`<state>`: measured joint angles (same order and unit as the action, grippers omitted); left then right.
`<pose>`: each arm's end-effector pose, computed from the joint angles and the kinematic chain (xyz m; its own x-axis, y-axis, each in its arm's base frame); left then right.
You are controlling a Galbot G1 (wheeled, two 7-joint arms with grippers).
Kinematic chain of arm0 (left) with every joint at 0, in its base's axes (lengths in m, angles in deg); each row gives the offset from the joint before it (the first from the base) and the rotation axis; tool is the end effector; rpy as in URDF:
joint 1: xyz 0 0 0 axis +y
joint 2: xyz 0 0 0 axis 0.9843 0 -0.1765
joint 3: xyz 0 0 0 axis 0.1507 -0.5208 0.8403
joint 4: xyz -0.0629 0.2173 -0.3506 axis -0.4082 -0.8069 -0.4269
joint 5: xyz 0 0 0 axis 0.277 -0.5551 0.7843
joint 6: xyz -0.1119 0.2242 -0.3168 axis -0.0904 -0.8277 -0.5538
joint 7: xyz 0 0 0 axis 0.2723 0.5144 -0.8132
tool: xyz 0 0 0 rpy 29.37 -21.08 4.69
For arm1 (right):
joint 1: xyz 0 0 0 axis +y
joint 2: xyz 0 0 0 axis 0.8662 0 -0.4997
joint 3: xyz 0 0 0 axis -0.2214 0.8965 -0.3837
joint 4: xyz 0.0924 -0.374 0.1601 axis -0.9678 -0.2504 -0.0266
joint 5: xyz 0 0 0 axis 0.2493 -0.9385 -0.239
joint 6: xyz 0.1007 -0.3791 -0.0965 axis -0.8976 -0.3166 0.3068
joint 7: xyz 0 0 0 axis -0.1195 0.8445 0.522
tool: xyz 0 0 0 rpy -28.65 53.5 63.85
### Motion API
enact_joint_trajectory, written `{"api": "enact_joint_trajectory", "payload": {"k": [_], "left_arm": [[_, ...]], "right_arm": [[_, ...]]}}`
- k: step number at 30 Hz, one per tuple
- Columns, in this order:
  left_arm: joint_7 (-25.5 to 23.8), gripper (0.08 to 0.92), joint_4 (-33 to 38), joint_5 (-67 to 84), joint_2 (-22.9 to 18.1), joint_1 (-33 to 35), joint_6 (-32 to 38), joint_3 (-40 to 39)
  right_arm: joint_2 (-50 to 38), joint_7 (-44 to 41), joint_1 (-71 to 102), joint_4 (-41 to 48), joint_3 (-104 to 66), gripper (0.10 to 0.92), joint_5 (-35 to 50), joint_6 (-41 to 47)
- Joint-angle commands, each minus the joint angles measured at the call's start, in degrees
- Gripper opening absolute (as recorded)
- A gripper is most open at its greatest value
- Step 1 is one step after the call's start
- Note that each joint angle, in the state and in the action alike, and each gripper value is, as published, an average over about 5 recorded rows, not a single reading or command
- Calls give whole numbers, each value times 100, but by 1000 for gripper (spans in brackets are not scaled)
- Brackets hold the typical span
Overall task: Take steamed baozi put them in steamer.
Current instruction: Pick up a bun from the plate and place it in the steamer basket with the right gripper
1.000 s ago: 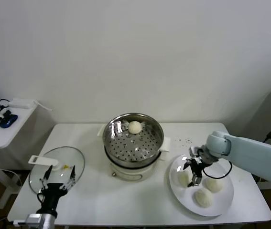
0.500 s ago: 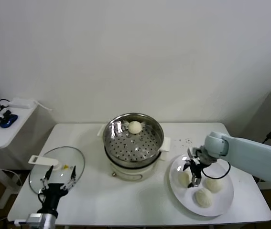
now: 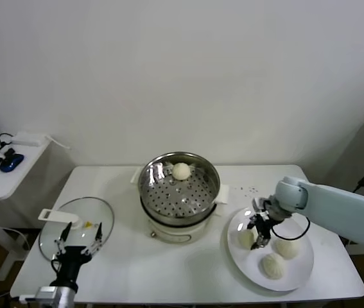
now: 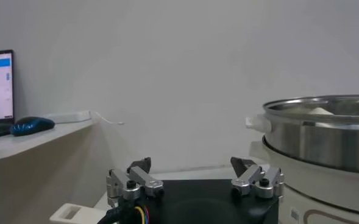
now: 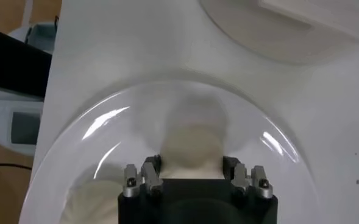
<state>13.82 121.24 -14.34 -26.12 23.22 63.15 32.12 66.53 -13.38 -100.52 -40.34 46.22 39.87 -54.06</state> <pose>0.1646 0.1074 -0.4080 -0.9959 -0.0518 0.0738 -0.0444 0.9941 0.0993 0.5607 -0.1407 -0.2834 0.0117 -0.2378 0.9712 -0.9997 -0.0250 0.0060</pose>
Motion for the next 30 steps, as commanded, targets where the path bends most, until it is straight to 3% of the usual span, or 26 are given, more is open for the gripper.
{"api": "enact_joint_trajectory", "payload": {"k": [1,17,23,30], "left_arm": [[2,823,16,0,6,-3,-10,3],[-9,823,113,-46,-4,-64,-87,-93],[-12,823,148,-56,1,-98,-105,-104],[-7,823,185,-60,-6,-93,-101,-103]], "right_arm": [[-99,-29,-198,-52,8,647,80,-4],[-503,-393,-3602,-1043,2016,647,1679,-153],[146,-474,-4639,-1194,2779,645,2470,-206],[1376,-461,-4982,-703,2742,653,3215,-184]]}}
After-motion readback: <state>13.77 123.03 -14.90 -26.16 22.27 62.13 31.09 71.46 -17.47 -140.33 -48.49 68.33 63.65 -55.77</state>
